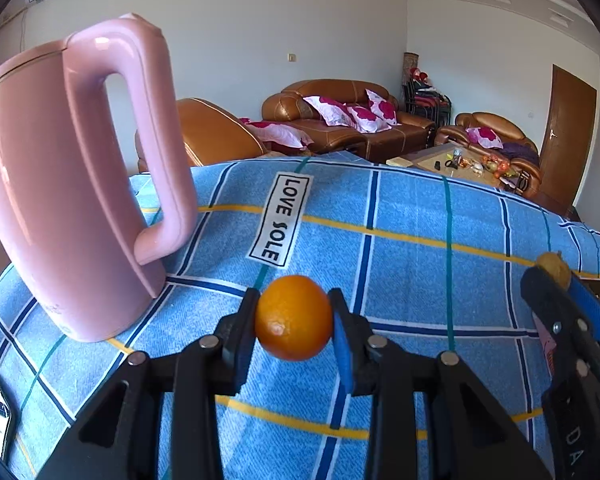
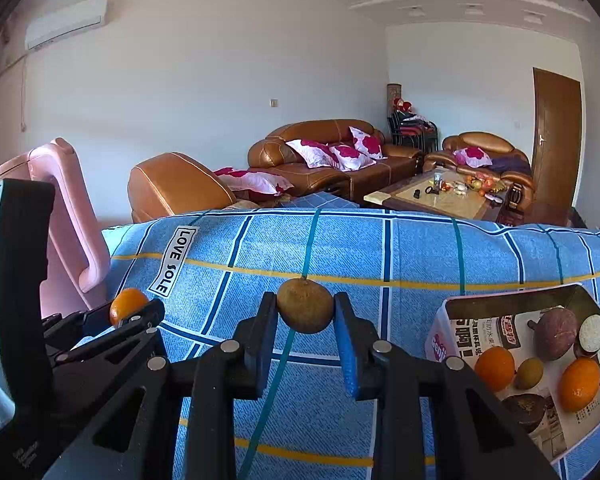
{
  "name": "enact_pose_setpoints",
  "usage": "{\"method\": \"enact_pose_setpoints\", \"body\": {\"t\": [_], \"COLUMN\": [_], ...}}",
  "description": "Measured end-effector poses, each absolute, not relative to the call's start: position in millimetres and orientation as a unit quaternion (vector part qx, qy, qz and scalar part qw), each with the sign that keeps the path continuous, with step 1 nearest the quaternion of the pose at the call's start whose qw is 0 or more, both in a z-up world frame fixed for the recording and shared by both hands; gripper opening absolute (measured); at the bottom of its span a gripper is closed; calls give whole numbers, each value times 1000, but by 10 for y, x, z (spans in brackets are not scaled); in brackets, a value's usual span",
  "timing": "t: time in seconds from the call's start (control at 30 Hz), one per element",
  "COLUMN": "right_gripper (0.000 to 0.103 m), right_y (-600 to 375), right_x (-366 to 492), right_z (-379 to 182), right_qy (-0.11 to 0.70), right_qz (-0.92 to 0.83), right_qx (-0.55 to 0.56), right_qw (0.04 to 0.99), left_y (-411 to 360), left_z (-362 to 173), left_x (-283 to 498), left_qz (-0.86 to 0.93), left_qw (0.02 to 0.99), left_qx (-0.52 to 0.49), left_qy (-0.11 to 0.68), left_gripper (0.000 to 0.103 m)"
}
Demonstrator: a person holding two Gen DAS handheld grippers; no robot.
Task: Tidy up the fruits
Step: 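Carry the orange and tan fruit over the pink tin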
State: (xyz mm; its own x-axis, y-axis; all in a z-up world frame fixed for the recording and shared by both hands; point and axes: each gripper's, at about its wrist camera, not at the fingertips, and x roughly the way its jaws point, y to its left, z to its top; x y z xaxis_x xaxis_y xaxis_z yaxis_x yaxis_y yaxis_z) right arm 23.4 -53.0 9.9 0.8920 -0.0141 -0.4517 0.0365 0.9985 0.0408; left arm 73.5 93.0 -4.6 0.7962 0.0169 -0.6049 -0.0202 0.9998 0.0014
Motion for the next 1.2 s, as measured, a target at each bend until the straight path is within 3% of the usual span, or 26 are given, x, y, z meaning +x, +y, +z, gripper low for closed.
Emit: {"method": "enact_pose_setpoints", "body": {"t": [1.2], "right_gripper": [31], "right_y": [-706], "right_x": [-398], "right_z": [147], "right_qy": [213], "right_qz": [-30], "right_qx": [10], "right_qw": [977], "left_y": [589], "left_z": [23], "left_x": [35], "left_qz": [19], "left_qw": [959], "left_qx": [7], "left_qy": [282], "left_gripper": [36]}}
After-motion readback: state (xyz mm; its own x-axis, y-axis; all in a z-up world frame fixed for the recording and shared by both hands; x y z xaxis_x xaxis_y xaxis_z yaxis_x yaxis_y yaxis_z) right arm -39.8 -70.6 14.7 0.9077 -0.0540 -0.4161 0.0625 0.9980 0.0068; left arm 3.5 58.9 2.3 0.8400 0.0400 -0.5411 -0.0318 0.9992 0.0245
